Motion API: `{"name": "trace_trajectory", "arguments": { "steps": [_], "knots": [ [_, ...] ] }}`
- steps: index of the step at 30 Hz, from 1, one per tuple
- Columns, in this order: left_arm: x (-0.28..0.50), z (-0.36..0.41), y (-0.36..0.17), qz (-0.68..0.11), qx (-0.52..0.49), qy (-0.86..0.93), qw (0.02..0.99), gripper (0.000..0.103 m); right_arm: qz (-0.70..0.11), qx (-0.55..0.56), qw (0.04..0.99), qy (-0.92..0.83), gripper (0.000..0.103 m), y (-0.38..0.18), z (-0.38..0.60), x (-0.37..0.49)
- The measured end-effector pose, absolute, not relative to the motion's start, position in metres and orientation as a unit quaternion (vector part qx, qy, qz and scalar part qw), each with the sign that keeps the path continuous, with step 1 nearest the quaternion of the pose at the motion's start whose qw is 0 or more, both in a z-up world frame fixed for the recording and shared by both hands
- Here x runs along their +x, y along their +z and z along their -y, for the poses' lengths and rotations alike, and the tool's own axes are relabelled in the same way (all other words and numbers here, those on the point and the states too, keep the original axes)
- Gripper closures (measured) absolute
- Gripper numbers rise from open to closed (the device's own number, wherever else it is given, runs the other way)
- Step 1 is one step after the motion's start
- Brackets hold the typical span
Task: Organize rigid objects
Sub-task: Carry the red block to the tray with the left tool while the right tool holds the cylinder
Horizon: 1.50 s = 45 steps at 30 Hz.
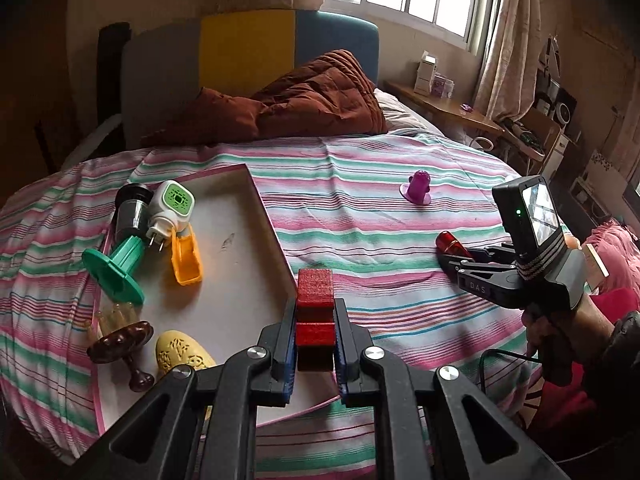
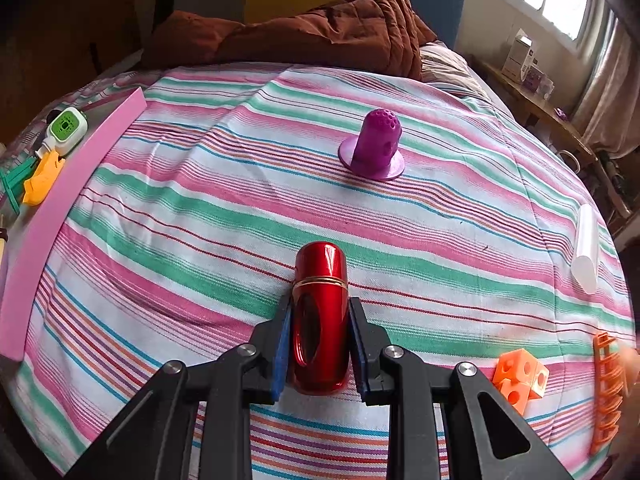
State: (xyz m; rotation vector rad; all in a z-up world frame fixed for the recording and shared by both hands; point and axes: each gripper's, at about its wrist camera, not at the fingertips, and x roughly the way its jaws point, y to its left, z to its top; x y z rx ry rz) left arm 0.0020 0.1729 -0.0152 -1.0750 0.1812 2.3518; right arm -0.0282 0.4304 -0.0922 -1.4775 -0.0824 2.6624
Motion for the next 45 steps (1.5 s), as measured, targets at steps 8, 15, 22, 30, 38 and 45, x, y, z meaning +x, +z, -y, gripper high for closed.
{"name": "trace_trajectory", "arguments": {
  "steps": [8,15,22,30,38,45],
  "knots": [
    [0.000,-0.158,-0.017,-0.058,-0.405,0.875,0.259,0.089,0.037,-0.479,0.050,0.876,0.077,-0.093,-0.428,-0.028],
    [-0.002,-0.149,-0.019,-0.053,-0.411,0.875,0.251,0.089,0.038,-0.477,0.049,0.877,0.077,-0.094,-0.429,-0.028],
    [-0.004,-0.141,-0.021,-0.046,-0.419,0.873,0.246,0.089,0.039,-0.476,0.050,0.877,0.077,-0.094,-0.429,-0.028],
    [-0.008,-0.128,-0.020,-0.029,-0.424,0.871,0.245,0.089,0.040,-0.476,0.051,0.877,0.077,-0.093,-0.427,-0.029],
    [-0.023,-0.100,-0.019,0.016,-0.443,0.865,0.237,0.089,0.040,-0.477,0.052,0.876,0.077,-0.093,-0.427,-0.029],
    [-0.057,-0.086,-0.015,0.072,-0.462,0.851,0.239,0.089,0.038,-0.480,0.054,0.875,0.077,-0.093,-0.427,-0.030]
  ]
}}
